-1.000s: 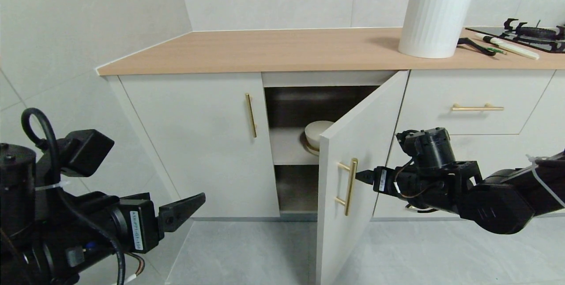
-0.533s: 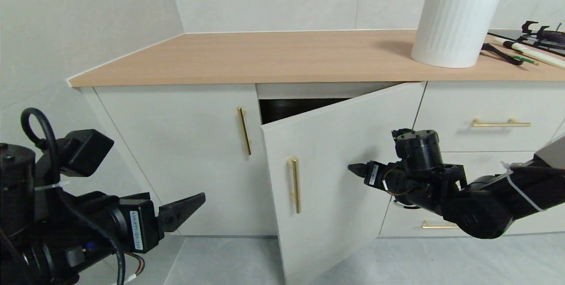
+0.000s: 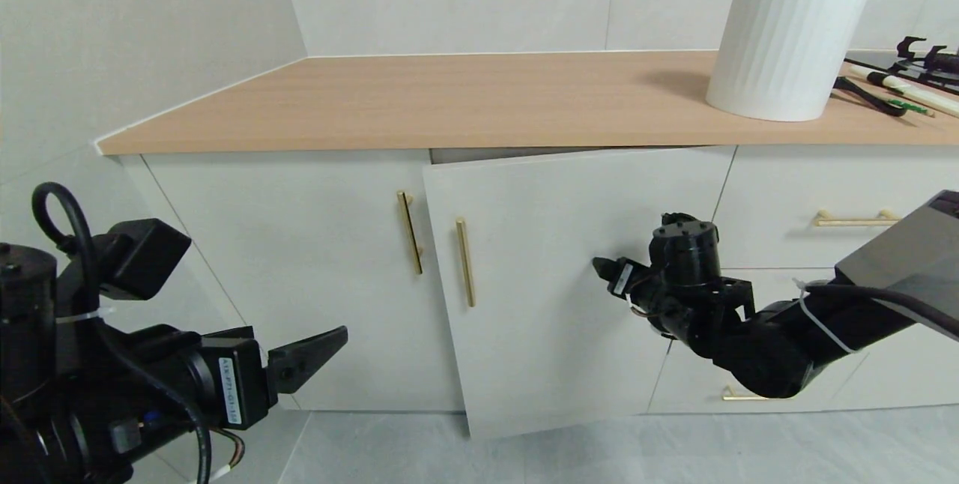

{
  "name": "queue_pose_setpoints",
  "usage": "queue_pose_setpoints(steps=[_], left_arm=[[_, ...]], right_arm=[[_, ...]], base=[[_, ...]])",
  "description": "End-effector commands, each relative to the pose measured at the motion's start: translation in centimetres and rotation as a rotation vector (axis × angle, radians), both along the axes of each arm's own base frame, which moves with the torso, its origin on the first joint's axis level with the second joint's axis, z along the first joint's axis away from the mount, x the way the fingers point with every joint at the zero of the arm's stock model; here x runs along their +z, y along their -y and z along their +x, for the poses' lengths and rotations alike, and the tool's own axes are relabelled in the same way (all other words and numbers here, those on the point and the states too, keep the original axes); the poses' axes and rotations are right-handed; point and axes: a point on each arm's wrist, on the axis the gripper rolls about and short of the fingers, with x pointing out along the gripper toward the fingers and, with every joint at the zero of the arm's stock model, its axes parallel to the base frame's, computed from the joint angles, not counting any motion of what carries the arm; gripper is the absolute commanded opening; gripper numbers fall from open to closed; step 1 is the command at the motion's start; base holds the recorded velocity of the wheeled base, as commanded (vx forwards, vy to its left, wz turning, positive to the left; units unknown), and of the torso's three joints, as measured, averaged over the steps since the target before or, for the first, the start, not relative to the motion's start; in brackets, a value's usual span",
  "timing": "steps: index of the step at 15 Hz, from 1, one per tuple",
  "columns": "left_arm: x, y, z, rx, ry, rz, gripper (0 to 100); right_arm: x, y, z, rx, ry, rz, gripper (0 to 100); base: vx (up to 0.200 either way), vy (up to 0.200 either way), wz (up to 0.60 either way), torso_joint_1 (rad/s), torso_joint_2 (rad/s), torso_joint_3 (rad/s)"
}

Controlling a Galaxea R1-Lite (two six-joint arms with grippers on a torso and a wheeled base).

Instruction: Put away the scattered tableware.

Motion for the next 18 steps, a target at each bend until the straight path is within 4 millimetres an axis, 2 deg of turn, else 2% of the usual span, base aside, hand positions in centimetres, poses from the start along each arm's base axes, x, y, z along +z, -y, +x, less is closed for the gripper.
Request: queue_pose_setpoints(steps=[1, 9, 15, 18], left_arm=[[0.0, 0.0, 0.0, -0.001, -0.002, 0.000, 100], [-0.1, 0.0, 0.1, -0.002, -0.005, 0.001, 100], [-0.1, 0.0, 0.1, -0.002, -0.006, 0.002, 100], [-0.1, -0.1, -0.1, -0.002, -0.003, 0.001, 100]], right_arm=[[-0.7, 0.0, 0.7, -0.013, -0.003, -0.004, 100], [-1.0, 0.8, 2.5, -0.134, 0.040, -0.019, 100], [-1.0, 0.8, 2.5, -0.136, 0.042, -0.021, 100], [0.7, 1.5, 0.9, -0.118, 0.052, -0.022, 100]], base=[[0.000, 0.000, 0.00, 0.000, 0.00, 0.000], [0.000, 0.000, 0.00, 0.000, 0.00, 0.000], [0.000, 0.000, 0.00, 0.000, 0.00, 0.000], [0.000, 0.000, 0.00, 0.000, 0.00, 0.000]])
